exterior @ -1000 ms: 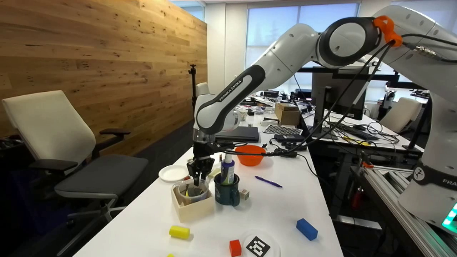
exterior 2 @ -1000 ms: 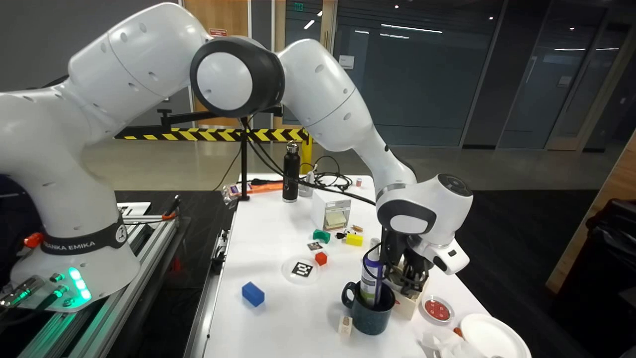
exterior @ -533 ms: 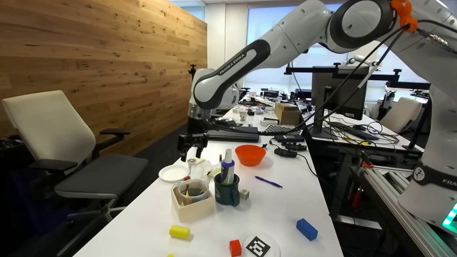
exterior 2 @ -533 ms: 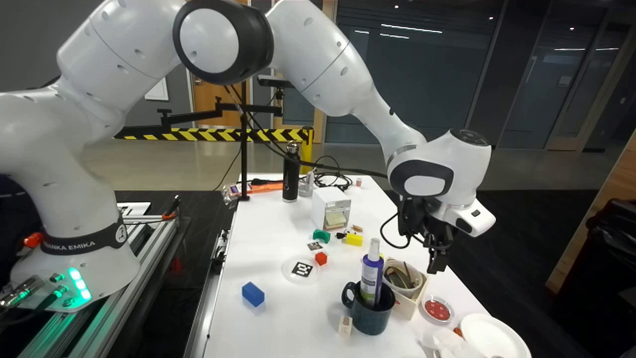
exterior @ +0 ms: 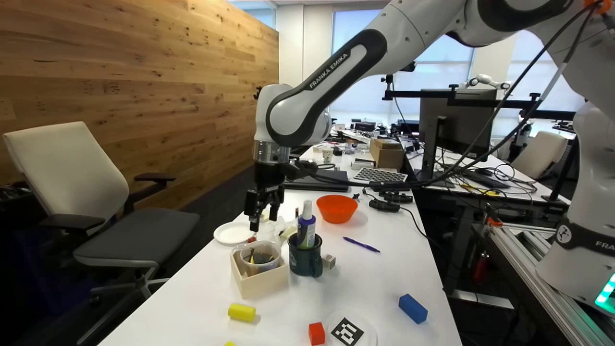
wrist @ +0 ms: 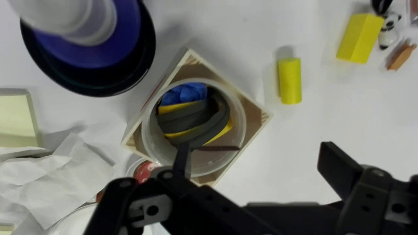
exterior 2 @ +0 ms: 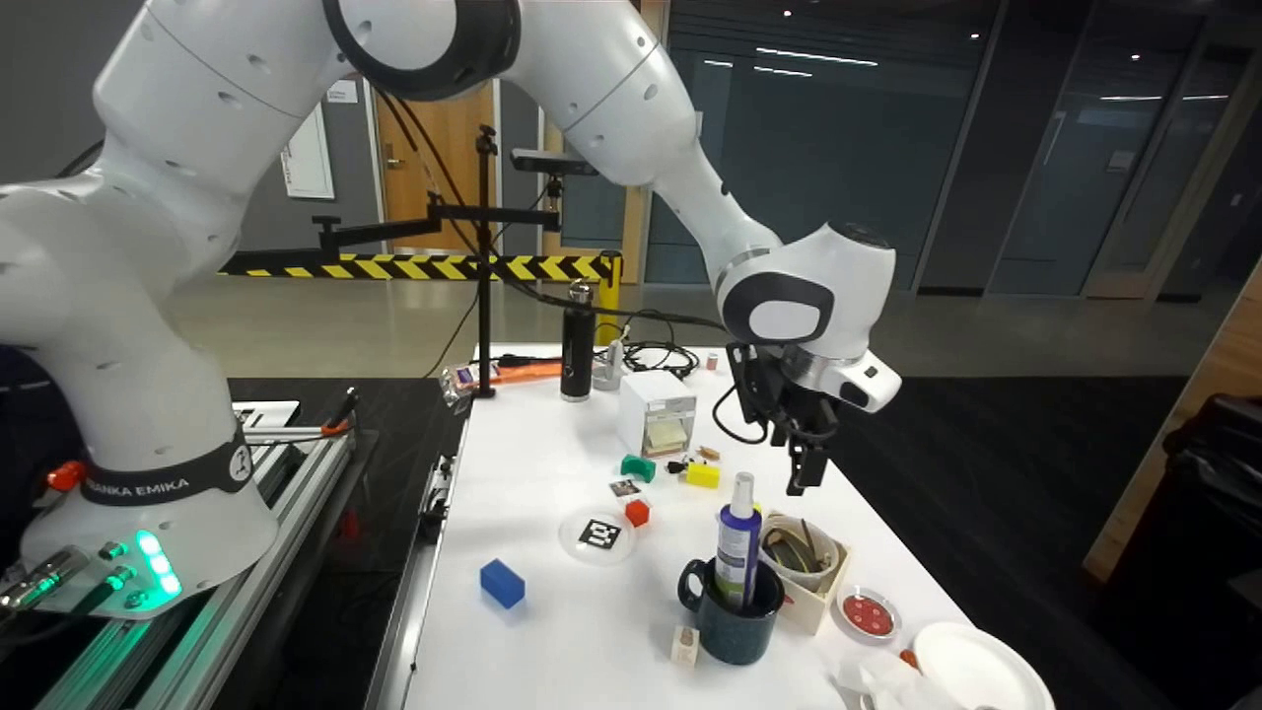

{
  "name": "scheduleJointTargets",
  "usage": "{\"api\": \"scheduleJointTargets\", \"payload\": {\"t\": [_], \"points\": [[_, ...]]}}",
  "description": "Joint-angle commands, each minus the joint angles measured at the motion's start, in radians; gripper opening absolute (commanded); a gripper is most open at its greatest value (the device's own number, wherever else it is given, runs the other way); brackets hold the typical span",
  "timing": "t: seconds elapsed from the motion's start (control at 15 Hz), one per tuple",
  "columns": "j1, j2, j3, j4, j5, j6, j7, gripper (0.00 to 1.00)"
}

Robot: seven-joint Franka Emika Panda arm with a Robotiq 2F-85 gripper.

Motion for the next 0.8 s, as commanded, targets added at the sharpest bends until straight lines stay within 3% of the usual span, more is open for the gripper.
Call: {"api": "scheduleJointTargets", "payload": {"t": [0.0, 0.73], "points": [[0.002, -0.156, 0.031, -0.231, -0.013, 0.038, -0.102, 1.0], [-0.001, -0.393, 0.116, -0.723, 0.071, 0.157, -0.248, 1.0]]}}
